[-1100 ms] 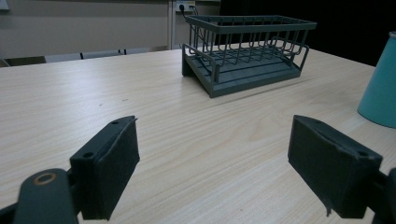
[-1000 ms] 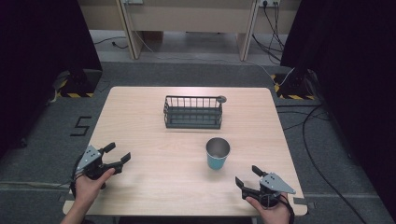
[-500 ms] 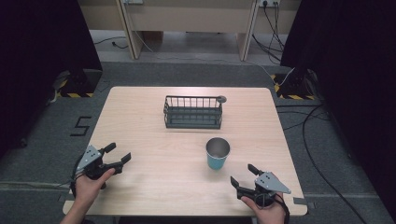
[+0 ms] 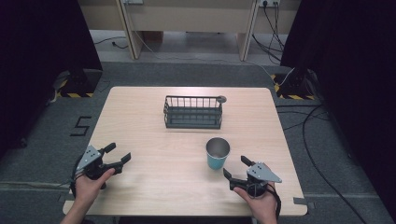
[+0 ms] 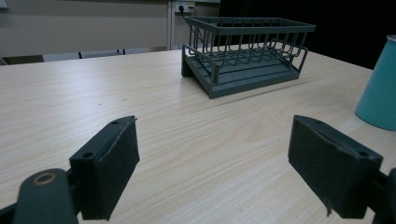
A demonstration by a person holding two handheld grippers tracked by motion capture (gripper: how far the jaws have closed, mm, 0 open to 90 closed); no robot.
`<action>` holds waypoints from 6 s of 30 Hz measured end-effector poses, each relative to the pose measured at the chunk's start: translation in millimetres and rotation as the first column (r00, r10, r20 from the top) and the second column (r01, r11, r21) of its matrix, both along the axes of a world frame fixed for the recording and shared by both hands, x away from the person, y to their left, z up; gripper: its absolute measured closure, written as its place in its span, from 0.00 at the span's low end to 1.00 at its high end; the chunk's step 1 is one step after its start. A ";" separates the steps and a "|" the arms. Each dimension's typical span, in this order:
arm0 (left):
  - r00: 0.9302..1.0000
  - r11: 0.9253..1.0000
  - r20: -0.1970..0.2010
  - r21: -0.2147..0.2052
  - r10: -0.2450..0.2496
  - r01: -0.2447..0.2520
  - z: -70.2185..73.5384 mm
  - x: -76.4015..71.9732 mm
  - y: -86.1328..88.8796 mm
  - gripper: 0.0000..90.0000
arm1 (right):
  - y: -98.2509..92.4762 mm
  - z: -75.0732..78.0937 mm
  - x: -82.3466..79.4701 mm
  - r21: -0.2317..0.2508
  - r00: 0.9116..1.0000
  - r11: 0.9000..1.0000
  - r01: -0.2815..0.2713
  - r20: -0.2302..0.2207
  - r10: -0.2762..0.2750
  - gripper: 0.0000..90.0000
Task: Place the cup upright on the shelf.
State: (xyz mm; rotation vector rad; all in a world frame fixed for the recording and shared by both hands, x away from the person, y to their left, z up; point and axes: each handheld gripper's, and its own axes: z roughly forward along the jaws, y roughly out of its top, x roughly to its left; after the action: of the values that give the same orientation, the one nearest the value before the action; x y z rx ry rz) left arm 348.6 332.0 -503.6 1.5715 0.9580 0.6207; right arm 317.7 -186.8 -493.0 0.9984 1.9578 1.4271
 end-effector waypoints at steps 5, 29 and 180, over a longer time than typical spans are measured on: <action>1.000 1.000 0.001 -0.002 -0.002 0.002 0.2 0.0 0.1 0.17 | 8.5 0.9 10.7 -0.001 1.000 1.000 -0.014 0.000 0.014 0.18; 1.000 1.000 0.002 -0.002 -0.008 0.008 0.3 0.3 -0.6 0.17 | 40.7 -5.2 43.0 0.001 0.998 0.999 -0.052 -0.018 0.052 0.16; 0.999 1.000 0.021 -0.017 -0.025 0.026 3.5 1.0 1.2 0.17 | 143.0 89.5 238.1 0.066 0.994 0.993 0.099 0.030 -0.101 0.18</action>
State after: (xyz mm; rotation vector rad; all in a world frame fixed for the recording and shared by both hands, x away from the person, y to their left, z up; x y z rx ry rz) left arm 349.6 333.2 -500.2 1.5569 0.9239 0.6086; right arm 555.8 -43.9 -403.5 1.0790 1.8220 1.4498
